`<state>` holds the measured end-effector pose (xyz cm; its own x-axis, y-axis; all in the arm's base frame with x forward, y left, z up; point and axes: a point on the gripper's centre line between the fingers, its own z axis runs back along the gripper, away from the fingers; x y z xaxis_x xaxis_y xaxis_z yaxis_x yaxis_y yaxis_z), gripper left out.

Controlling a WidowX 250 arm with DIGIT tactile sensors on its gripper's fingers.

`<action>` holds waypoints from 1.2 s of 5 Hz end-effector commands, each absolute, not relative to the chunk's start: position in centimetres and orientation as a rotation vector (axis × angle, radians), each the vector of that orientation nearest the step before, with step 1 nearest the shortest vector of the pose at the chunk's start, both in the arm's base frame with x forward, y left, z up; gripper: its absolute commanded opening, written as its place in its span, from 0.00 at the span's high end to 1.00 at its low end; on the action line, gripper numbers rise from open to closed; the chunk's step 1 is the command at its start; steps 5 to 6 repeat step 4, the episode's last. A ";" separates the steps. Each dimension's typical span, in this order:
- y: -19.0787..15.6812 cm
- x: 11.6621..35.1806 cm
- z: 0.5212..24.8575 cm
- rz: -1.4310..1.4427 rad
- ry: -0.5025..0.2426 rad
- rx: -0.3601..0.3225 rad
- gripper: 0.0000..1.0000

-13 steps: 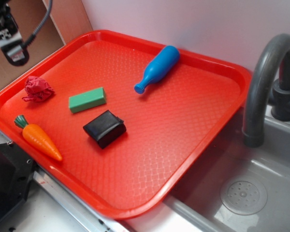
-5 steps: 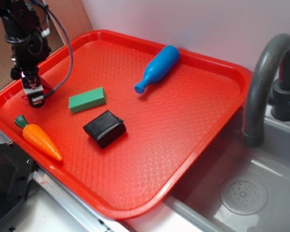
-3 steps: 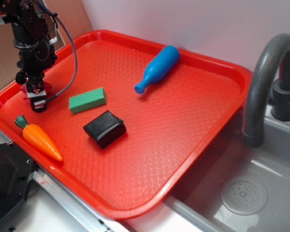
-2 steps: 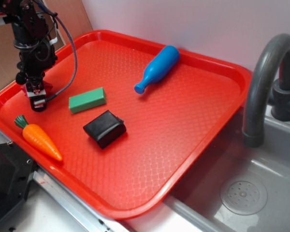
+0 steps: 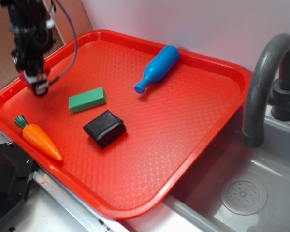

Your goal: Grab the red paper.

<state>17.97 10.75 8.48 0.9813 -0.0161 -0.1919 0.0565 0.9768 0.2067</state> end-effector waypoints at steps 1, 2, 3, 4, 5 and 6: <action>5.7 20.2 17.8 0.204 0.046 0.154 1.00; 3.1 20.3 21.4 0.204 -0.026 0.110 1.00; 2.2 20.2 23.5 0.191 -0.080 0.083 1.00; 1.5 21.5 23.3 0.122 -0.110 0.143 1.00; 1.5 21.5 23.3 0.122 -0.110 0.143 1.00; 1.5 21.5 23.3 0.122 -0.110 0.143 1.00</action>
